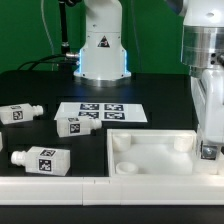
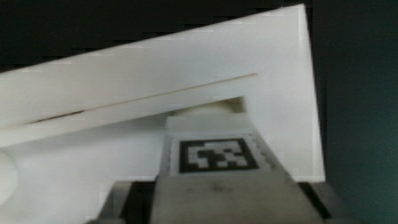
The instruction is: Assemble one leg
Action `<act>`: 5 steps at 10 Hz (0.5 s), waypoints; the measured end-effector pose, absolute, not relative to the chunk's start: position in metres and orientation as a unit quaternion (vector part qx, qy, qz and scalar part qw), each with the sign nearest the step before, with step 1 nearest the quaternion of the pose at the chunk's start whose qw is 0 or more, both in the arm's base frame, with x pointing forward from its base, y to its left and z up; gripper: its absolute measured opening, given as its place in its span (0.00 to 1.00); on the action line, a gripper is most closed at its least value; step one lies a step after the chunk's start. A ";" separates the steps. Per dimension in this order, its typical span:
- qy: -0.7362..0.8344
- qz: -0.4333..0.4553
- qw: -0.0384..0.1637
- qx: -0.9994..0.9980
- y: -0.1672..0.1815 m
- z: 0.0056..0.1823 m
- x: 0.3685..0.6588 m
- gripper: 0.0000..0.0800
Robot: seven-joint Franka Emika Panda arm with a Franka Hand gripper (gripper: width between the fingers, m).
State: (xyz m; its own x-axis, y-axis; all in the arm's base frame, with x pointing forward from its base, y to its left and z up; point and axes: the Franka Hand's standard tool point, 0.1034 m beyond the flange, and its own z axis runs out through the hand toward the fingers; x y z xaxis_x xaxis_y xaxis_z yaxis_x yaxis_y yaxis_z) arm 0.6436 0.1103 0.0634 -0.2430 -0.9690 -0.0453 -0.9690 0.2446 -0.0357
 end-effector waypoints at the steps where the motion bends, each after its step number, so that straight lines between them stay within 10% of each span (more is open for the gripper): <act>1: 0.802 0.000 0.029 -0.597 0.110 0.063 0.644 0.36; 5: 0.642 -0.007 0.027 -0.766 0.111 0.064 0.644 0.74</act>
Offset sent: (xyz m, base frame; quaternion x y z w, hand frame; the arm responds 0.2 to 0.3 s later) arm -0.0029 0.0154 0.0029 -0.0242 -0.0350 -0.3715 0.9274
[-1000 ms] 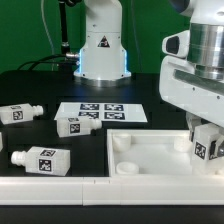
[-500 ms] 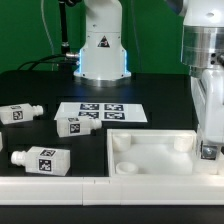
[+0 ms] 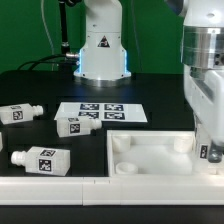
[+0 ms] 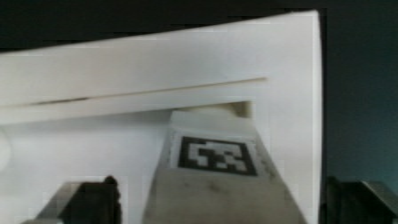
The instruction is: Assemble one leg
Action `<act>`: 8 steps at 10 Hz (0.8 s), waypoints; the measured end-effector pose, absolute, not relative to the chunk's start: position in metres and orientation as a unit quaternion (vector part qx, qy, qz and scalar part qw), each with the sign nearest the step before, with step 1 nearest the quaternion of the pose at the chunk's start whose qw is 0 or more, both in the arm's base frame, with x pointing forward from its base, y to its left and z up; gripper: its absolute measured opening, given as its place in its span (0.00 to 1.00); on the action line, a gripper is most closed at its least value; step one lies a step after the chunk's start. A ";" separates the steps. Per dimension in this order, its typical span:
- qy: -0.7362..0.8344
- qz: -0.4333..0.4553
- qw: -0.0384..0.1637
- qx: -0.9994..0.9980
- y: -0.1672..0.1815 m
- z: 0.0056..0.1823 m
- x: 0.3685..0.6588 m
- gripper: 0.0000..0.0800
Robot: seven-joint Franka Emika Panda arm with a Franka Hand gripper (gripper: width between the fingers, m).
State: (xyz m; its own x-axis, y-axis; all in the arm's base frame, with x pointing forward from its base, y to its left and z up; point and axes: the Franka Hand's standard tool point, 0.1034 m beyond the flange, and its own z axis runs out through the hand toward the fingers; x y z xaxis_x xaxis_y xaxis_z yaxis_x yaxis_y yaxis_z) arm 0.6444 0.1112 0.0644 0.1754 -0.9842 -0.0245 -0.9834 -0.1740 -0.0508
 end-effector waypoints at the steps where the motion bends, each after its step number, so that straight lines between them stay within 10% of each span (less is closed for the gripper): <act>1: 0.598 -0.008 0.028 -0.801 0.116 0.065 0.643 0.79; 8: 0.250 -0.022 0.001 -0.968 0.107 0.070 0.648 0.81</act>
Offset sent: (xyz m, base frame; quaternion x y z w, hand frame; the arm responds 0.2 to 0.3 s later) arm 0.0000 0.0000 0.0000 0.0000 0.0000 -0.1938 0.9810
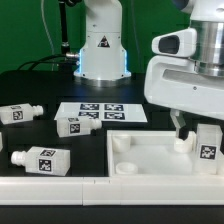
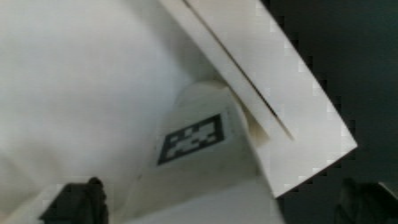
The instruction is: Assemble one leg
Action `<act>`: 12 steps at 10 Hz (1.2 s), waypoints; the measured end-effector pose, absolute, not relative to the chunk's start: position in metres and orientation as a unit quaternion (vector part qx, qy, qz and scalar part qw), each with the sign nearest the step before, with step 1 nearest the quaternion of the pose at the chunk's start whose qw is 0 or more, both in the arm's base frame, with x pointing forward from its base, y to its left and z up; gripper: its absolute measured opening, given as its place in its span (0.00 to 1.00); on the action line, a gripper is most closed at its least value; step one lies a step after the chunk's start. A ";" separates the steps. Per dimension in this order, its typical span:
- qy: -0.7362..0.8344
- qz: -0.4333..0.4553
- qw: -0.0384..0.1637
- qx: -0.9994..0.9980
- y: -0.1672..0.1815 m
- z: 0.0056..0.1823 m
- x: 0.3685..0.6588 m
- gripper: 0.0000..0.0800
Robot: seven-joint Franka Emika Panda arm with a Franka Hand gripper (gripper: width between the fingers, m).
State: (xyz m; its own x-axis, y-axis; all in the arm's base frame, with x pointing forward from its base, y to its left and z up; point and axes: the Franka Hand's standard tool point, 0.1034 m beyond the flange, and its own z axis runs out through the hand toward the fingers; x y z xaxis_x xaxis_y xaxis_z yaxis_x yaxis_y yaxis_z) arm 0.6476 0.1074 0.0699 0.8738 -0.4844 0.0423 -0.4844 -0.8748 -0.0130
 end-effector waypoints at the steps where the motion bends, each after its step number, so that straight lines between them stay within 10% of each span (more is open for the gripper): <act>1: 0.232 -0.022 0.000 -0.973 0.106 0.070 0.648 0.81; 2: 0.237 -0.022 0.000 -0.971 0.106 0.070 0.648 0.81; 5: 0.277 -0.022 0.002 -0.961 0.106 0.070 0.648 0.36; 12: 0.606 -0.002 0.014 -0.795 0.097 0.068 0.646 0.36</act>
Offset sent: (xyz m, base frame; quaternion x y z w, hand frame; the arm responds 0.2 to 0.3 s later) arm 0.0000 0.0000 0.0000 0.0000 0.0000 0.0000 1.0000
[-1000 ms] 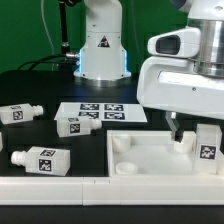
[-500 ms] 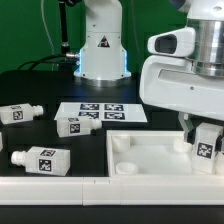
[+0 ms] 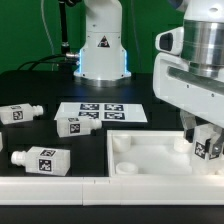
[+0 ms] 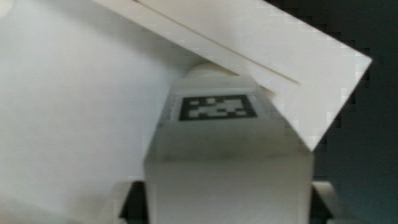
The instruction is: Assemble one leg
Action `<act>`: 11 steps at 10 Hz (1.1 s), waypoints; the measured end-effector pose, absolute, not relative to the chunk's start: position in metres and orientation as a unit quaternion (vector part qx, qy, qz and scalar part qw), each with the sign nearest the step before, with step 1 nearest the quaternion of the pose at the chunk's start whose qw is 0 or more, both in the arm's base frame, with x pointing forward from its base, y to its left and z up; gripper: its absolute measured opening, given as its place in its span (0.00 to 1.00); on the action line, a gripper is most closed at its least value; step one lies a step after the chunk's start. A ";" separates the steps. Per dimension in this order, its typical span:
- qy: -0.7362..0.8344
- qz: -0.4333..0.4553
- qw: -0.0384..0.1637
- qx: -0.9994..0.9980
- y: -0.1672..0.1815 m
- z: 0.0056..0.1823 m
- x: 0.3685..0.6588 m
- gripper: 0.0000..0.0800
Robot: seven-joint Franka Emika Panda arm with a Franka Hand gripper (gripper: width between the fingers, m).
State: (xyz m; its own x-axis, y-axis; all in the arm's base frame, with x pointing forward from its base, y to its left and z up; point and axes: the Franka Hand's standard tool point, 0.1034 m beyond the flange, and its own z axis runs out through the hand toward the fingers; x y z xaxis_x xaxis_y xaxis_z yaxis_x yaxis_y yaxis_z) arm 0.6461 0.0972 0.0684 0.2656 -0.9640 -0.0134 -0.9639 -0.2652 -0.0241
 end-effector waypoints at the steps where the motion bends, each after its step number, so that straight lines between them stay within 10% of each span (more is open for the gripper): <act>1: 0.664 0.012 0.023 -0.747 0.097 0.068 0.644 0.36; 9: 0.825 0.034 0.032 -0.563 0.099 0.069 0.641 0.36; 11: 0.824 0.034 0.033 -0.564 0.101 0.070 0.641 0.55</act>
Offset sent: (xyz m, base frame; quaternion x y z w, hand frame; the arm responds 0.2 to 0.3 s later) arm 0.0189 0.0045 0.0126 0.0735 -0.0605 0.3255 0.9408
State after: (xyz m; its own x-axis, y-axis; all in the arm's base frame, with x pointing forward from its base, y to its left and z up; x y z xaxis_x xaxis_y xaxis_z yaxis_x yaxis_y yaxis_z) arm 0.6412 0.1010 0.0699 -0.3612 -0.9279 -0.0925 -0.9323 0.3612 0.0179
